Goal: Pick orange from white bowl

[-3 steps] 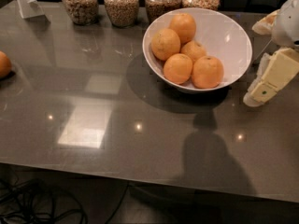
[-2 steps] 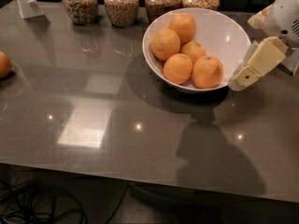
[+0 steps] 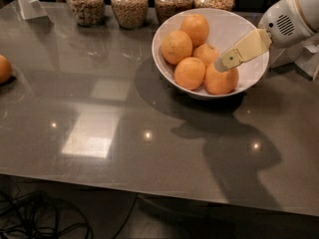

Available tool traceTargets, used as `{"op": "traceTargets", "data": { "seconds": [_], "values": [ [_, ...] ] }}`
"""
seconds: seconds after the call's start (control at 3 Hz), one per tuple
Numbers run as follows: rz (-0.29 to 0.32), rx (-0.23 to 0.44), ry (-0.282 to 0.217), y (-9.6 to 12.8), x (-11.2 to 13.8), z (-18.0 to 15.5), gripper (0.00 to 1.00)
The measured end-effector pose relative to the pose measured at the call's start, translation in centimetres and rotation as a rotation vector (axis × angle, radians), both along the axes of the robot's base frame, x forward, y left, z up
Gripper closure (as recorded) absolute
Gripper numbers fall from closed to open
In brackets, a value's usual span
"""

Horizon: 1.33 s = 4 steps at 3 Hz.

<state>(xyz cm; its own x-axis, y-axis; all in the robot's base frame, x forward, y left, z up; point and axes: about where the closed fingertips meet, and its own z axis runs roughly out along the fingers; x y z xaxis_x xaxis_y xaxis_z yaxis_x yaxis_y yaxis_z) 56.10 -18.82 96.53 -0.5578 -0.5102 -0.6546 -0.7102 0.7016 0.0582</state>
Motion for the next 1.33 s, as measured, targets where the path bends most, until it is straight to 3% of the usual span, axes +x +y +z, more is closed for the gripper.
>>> {"op": "traceTargets", "data": {
  "seconds": [0.33, 1.0, 1.33],
  "values": [
    [0.0, 0.0, 0.002, 0.1, 0.2, -0.2, 0.0],
    [-0.011, -0.043, -0.016, 0.8, 1.9, -3.8, 0.02],
    [-0.011, -0.072, -0.047, 0.7, 2.7, -5.4, 0.1]
  ]
}}
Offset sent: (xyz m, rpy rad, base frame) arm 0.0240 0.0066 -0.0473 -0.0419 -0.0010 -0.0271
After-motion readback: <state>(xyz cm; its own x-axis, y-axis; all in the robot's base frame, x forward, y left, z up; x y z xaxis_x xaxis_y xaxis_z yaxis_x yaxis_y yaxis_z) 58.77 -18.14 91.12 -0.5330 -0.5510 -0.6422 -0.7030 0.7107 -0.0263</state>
